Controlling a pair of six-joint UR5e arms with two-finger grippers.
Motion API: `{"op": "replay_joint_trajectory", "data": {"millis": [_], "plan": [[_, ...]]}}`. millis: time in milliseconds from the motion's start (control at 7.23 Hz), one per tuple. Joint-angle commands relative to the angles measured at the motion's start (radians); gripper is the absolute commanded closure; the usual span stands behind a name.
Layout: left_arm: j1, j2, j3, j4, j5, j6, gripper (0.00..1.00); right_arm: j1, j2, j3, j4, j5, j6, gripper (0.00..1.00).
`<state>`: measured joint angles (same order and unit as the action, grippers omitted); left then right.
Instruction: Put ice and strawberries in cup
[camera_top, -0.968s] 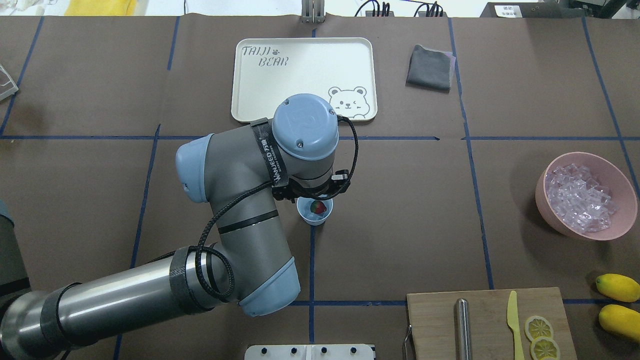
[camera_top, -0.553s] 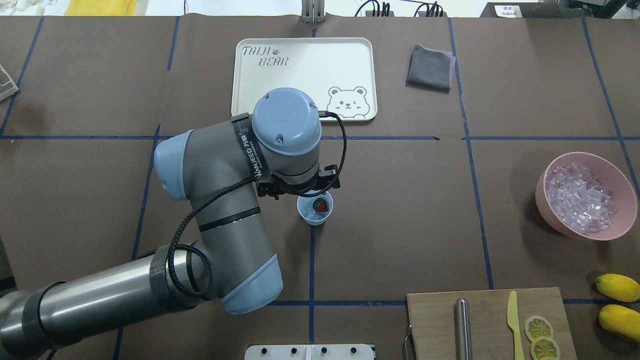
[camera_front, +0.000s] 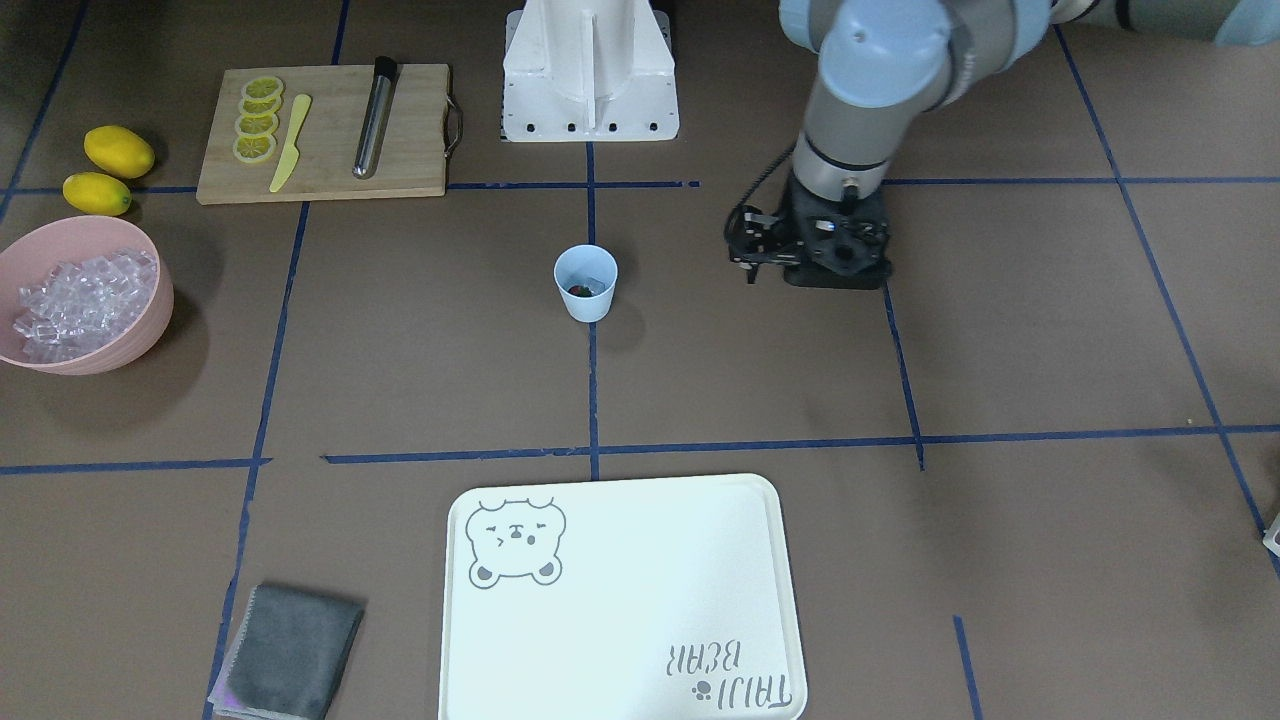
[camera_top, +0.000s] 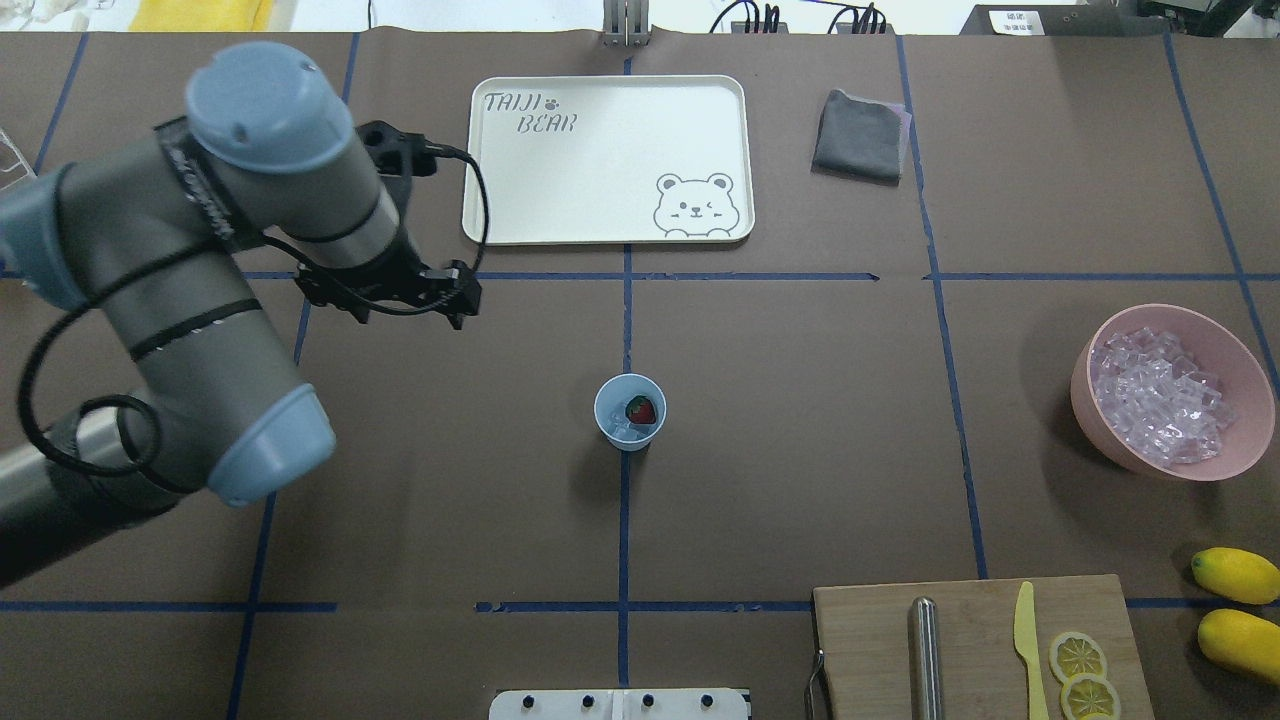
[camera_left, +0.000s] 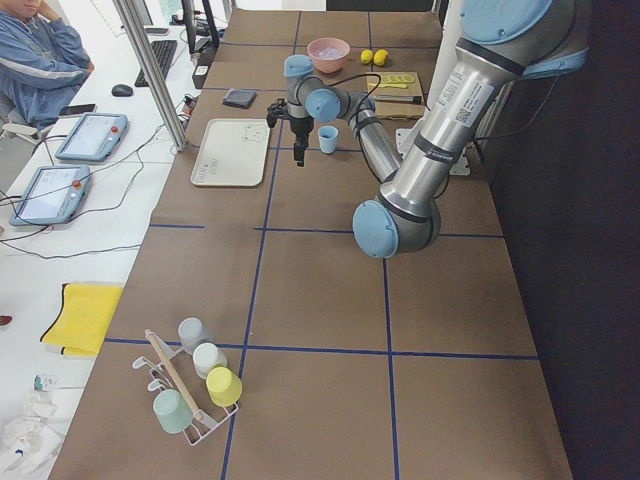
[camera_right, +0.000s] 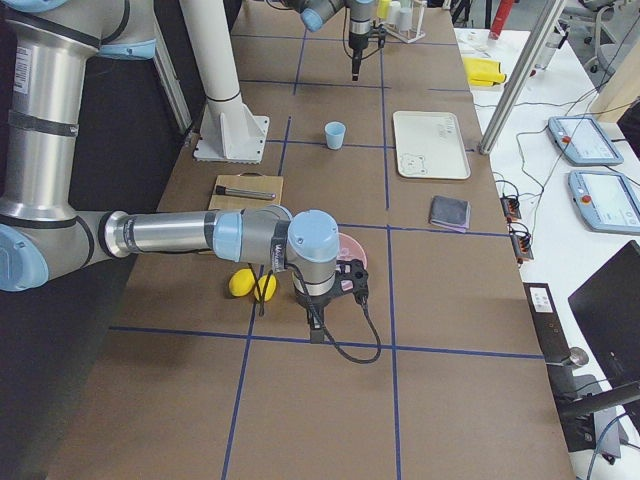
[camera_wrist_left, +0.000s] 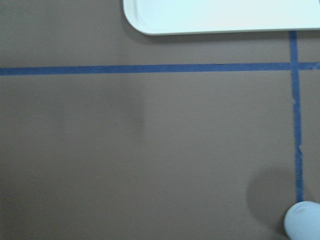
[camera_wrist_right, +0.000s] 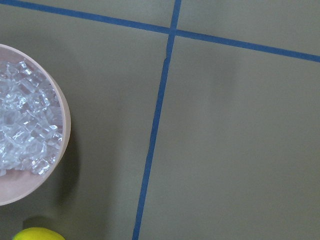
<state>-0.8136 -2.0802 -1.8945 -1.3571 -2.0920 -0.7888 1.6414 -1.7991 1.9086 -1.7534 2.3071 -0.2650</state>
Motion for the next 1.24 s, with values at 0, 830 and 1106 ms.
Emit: {"op": "replay_joint_trajectory", "data": {"millis": [0, 830, 1106], "plan": [[-0.27, 0.208, -0.023, -0.011, -0.177, 0.393, 0.0, 0.0, -0.005, 0.0, 0.0, 0.0, 0.0, 0.0], [-0.793, 0.518, 0.179, -0.014, -0.33, 0.974, 0.0, 0.0, -0.006, 0.003, 0.0, -0.002, -0.003, 0.0], [-0.838, 0.557, 0.189, -0.017, -0.33, 1.007, 0.0, 0.0, -0.005, 0.006, 0.002, -0.002, -0.002, 0.0]]}}
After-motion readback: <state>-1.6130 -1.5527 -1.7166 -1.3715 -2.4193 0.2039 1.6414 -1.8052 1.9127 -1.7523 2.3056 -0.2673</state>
